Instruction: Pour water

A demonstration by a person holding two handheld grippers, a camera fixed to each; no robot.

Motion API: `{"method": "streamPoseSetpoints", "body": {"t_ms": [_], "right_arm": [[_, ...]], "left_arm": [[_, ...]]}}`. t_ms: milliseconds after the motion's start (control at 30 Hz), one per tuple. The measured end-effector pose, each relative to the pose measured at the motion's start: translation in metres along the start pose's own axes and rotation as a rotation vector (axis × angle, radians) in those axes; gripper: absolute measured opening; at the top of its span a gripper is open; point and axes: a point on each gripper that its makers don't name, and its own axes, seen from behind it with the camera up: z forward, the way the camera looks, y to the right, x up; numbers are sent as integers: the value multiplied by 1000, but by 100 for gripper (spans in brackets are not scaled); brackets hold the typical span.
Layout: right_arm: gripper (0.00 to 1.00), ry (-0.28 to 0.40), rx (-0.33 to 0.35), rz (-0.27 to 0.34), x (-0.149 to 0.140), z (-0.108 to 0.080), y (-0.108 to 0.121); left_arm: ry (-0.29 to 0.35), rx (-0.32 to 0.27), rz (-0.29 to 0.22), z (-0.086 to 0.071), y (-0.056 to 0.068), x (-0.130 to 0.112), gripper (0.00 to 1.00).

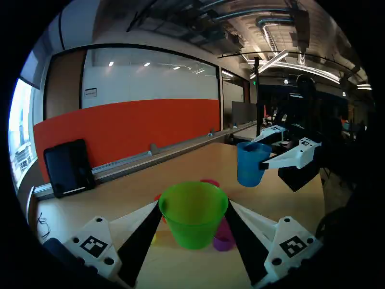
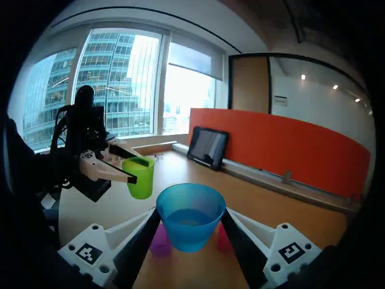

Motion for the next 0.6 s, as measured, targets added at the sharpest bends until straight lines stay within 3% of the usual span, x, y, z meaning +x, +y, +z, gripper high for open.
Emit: {"method": "streamPoseSetpoints", "body": {"t_ms": [300, 600], "right_arm": [[91, 71, -11, 4, 31, -8, -4], [91, 99, -14, -6, 48, -13, -5]], "left_arm": [[69, 3, -10, -12, 6, 21, 89], [141, -17, -36, -25, 16, 44, 89]]}}
